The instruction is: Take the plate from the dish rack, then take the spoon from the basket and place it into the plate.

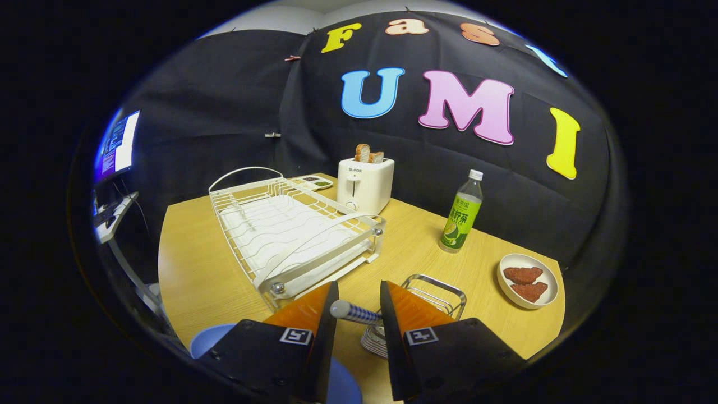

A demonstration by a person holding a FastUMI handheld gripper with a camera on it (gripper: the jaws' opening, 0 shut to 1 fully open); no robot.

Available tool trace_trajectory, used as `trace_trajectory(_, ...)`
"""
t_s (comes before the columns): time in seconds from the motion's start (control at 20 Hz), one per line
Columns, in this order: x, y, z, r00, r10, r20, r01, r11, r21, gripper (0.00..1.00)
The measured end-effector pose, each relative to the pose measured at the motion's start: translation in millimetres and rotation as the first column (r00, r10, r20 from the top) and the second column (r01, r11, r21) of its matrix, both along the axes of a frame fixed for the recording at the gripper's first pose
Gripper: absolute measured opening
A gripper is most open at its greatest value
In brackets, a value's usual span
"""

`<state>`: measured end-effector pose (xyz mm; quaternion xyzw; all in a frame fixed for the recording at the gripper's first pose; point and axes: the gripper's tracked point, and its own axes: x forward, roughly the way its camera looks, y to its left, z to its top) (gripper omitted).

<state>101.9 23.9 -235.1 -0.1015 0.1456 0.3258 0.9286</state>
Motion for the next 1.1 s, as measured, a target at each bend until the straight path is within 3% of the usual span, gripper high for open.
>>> trace_trajectory(0.3, 25.9, -16.5, 17.3, 0.995, -0.073, 0.063, 0.076, 0.996, -0.041, 0.28)
trace_trajectory(0.35, 31.7, -22.0, 22.4, 0.994, -0.087, 0.072, 0.090, 0.995, -0.038, 0.21)
trace_trajectory(0.55, 41.9, -34.9, 33.0, 0.994, -0.107, 0.022, 0.106, 0.994, 0.015, 0.13)
trace_trajectory(0.8, 45.5, -46.4, 43.5, 0.989, -0.133, -0.071, 0.139, 0.987, 0.085, 0.13)
trace_trajectory(1.1, 34.3, -52.1, 98.4, 0.993, -0.105, -0.059, 0.114, 0.979, 0.170, 0.13)
